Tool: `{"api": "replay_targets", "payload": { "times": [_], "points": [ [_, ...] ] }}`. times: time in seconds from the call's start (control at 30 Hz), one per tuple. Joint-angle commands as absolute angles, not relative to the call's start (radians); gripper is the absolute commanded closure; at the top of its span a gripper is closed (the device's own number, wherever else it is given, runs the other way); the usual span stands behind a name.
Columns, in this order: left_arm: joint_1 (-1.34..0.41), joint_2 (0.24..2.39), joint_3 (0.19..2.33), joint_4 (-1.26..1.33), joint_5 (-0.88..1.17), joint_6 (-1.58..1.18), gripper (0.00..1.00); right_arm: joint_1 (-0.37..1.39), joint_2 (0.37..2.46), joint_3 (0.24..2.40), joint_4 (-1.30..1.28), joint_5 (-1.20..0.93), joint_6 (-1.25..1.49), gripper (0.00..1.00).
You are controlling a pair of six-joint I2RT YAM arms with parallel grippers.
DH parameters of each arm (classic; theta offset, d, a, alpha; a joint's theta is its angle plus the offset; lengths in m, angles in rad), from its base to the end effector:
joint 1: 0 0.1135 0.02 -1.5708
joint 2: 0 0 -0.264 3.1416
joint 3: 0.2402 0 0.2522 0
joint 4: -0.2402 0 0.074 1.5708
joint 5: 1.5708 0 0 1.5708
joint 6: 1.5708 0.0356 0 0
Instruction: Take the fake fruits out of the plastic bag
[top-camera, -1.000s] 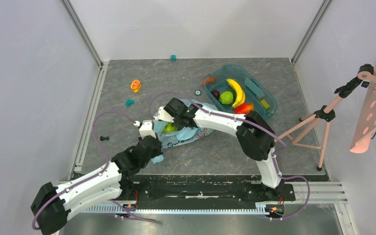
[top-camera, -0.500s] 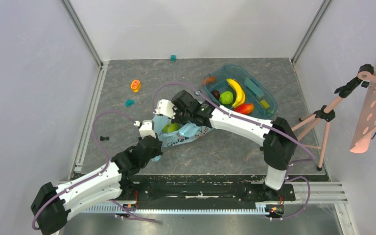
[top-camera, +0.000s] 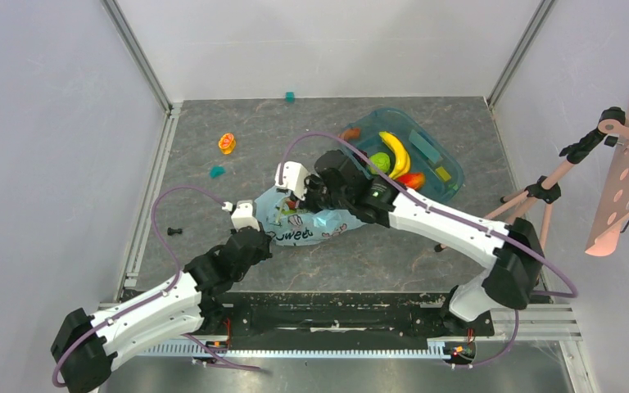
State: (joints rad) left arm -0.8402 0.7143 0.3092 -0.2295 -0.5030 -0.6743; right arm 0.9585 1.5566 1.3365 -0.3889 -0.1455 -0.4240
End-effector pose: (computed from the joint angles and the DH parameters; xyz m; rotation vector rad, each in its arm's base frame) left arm 0.1156 -0.1033 0.1827 -0.0987 2.1335 -0.3401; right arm 0.2015 0.2959 0.3201 -1.4725 1.6478 0.4595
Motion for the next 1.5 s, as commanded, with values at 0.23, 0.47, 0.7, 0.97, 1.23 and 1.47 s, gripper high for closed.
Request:
{"api": "replay_targets", "payload": {
  "times": [0.23, 0.47, 0.7, 0.97, 1.23, 1.47],
  "points": [
    [-0.841, 0.7, 0.321, -0.217, -0.515, -0.682, 0.98, 0.959, 1.316, 1.125, 0.088, -0.273, -0.214, 0.97],
    [-0.84, 0.676, 0.318, -0.227, -0.507, -0.69, 0.98, 0.959, 1.289, 1.054, 0.212, -0.293, -0.155, 0.92],
    [-0.842, 0.504, 0.336, -0.209, -0.372, -0.649, 0.98, 0.959, 1.29, 0.84, 0.376, -0.138, -0.093, 0.99],
    [-0.841, 0.312, 0.333, -0.174, -0.253, -0.621, 0.98, 0.973, 1.244, 0.73, 0.552, -0.086, -0.016, 0.99],
    [-0.842, 0.374, 0.379, -0.176, -0.232, -0.609, 0.98, 1.008, 1.194, 0.89, 0.522, -0.07, -0.066, 0.97],
    [-0.841, 0.382, 0.389, -0.171, -0.237, -0.59, 0.98, 1.011, 1.147, 0.978, 0.54, -0.067, -0.09, 0.93]
  ]
}}
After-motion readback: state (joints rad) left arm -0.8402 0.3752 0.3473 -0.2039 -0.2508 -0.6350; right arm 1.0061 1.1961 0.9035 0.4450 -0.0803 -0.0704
